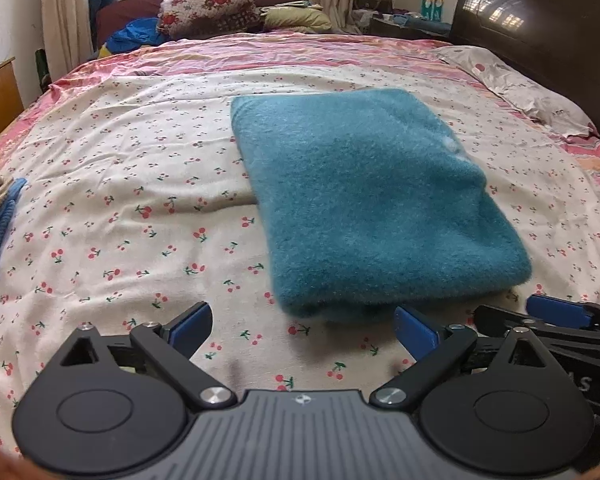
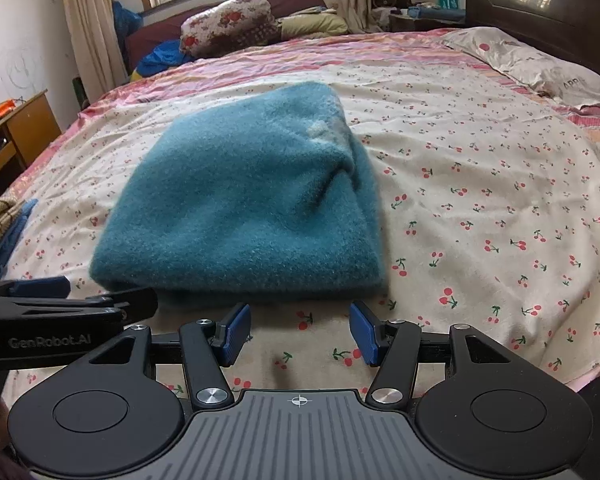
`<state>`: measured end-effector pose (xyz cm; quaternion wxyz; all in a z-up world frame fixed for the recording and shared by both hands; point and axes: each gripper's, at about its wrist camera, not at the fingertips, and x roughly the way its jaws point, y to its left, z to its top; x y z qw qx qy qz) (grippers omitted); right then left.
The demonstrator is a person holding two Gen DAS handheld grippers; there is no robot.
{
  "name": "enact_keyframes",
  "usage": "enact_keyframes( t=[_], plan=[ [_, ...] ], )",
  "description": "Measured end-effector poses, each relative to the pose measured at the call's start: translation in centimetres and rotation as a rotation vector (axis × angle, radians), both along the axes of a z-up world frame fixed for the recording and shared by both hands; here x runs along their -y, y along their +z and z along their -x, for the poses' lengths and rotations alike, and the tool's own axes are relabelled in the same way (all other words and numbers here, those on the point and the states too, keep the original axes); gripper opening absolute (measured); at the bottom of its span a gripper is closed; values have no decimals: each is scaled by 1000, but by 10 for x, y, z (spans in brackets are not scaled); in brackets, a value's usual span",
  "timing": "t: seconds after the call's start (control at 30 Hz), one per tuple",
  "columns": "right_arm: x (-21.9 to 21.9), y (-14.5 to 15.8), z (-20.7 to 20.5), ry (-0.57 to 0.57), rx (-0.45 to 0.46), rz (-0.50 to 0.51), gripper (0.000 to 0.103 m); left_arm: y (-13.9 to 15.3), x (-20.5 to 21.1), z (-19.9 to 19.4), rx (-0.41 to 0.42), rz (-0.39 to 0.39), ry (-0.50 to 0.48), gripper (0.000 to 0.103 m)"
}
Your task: Fold small clothes
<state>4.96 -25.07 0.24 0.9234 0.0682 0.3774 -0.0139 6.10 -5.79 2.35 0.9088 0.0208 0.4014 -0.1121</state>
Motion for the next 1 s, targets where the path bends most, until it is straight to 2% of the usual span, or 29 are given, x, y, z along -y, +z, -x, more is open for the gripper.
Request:
enact_keyframes(
  t=[0.17,0.43,0.77,1.0],
  plan=[
    [3,1,2,-11,6,-15,55,-2,1,0,-1,-26,9,103],
    [3,0,2,-9,4,-28,55,-5,17,3,9,-142,-15,103],
    [4,-1,3,-14,7,-43,55,-2,18,5,42,-157,-21,103],
    [4,-1,3,-18,4,-35,55,-2,17,4,35,-145,-14,103]
  ],
)
